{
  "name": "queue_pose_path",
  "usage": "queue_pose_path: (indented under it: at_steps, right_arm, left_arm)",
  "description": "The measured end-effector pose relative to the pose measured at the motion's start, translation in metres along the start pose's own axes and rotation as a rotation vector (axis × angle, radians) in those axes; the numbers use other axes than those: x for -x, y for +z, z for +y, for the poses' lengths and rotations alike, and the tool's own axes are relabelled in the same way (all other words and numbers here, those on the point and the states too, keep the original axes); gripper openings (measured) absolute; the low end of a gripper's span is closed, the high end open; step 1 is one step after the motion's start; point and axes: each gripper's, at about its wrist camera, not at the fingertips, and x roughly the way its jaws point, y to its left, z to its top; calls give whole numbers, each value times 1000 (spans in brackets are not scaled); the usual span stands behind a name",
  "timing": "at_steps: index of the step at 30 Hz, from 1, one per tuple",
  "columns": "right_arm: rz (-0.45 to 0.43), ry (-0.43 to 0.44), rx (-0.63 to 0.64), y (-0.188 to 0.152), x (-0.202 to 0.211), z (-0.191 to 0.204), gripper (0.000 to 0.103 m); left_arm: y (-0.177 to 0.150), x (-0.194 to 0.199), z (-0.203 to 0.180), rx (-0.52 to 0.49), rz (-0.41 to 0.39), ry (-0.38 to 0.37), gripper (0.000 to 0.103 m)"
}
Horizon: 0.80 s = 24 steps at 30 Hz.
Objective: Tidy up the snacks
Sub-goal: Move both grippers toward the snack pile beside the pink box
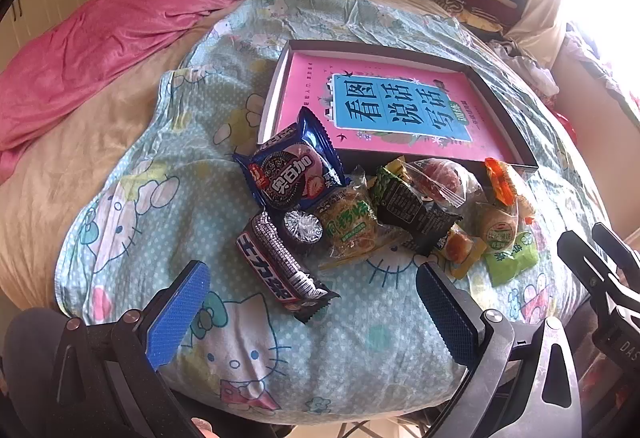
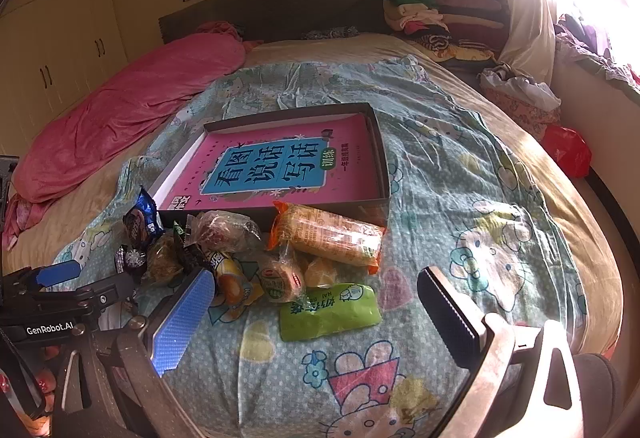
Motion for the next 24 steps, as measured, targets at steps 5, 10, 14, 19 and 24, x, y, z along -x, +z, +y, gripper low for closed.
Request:
queue_pose_path:
  at_steps: [5,10,14,19,24]
  right_arm:
    - [7,-3,-16,1,-4,-6,103]
    - [11,-6,-23,0,-6,-11,103]
    - [12,-8,-20,-1,-7,-11,103]
    - [12,-10,-18,0,-9,-13,103]
    - [15,-14,-17,0,-10,-14,103]
  left_arm:
    - [0,-4,3,31,38,-37,103]
    - [0,-11,15,61,58,-37,103]
    - [-2,-16,26,100,94,-27,103]
    - [-1,-22,39,155,58,-57,103]
    - [-2,-31,48,191,83,-83,102]
